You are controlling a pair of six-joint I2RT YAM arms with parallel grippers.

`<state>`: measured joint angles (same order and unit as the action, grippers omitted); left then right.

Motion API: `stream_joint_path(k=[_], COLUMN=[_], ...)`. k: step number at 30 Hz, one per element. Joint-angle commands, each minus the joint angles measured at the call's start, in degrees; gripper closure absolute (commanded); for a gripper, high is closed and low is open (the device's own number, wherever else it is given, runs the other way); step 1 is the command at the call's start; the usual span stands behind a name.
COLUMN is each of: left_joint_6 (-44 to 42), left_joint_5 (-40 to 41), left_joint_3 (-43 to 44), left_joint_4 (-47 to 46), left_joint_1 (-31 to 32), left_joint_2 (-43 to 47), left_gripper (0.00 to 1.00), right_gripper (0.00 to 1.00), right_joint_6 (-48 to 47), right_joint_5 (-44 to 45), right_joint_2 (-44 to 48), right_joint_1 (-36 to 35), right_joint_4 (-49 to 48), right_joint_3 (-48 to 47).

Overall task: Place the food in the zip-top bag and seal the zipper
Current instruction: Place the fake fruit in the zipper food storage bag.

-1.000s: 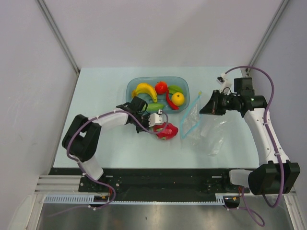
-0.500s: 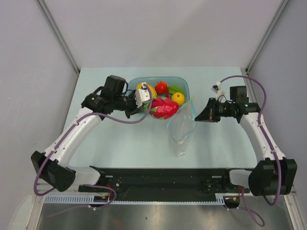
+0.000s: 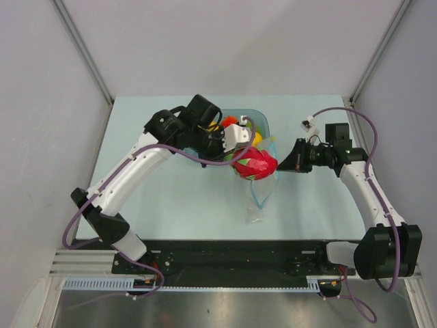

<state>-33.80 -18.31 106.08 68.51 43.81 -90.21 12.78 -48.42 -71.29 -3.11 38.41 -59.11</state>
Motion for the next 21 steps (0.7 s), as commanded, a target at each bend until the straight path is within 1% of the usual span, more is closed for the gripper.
stream_joint_path(k=[1, 3, 4, 7, 8, 10, 11, 13, 18, 20, 21], left_joint_6=[3.92, 4.36, 4.27, 5.58, 6.89, 8.13, 8.66, 10.16, 12.79, 15.16, 15.78], left_joint_5=[-3.75, -1.84, 1.66, 8.61, 15.16, 20.3, 21.63, 22.17, 21.65, 19.81, 16.06], left_joint_3=[8.88, 7.92, 7.39, 6.42, 7.03, 8.6, 10.7, 10.11, 5.37, 4.66, 5.01], left_joint_4=[8.83, 9.79, 10.06, 10.15, 10.33, 13.04, 15.49, 15.51, 15.51, 15.6, 15.6], left_joint_1=[1.71, 3.55, 5.04, 6.02, 6.02, 6.02, 5.85, 5.5, 5.06, 3.39, 2.95], left_joint_2=[-0.49, -0.92, -1.36, -3.91, -4.87, -8.72, -10.14, -10.16, -10.68, -11.73, -12.0], left_gripper=[1.0, 1.0, 1.0, 1.0, 1.0, 1.0, 1.0, 1.0, 1.0, 1.0, 1.0], right_gripper=[1.0, 1.0, 1.0, 1.0, 1.0, 1.0, 1.0, 1.0, 1.0, 1.0, 1.0], right_joint_6=[3.13, 4.62, 5.15, 6.47, 6.65, 6.56, 6.39, 5.25, 4.1, 3.75, 3.75], right_joint_5=[0.87, 1.05, 1.05, 1.31, 1.4, 1.49, 1.49, 1.49, 1.84, 2.1, 2.11], right_joint_2=[2.12, 2.2, 2.2, 2.56, 2.73, 2.91, 3.26, 3.61, 4.4, 4.58, 4.75], right_joint_1=[-2.5, -3.3, -4.0, -4.71, -5.06, -5.58, -5.85, -6.29, -7.87, -8.31, -8.57], right_joint_4=[-4.05, -5.1, -5.45, -5.37, -5.11, -4.06, -3.7, -2.74, -2.38, -2.47, -2.64], right_joint_3=[-3.29, -3.9, -4.08, -5.22, -5.75, -6.19, -6.28, -6.28, -6.01, -6.01, -6.01])
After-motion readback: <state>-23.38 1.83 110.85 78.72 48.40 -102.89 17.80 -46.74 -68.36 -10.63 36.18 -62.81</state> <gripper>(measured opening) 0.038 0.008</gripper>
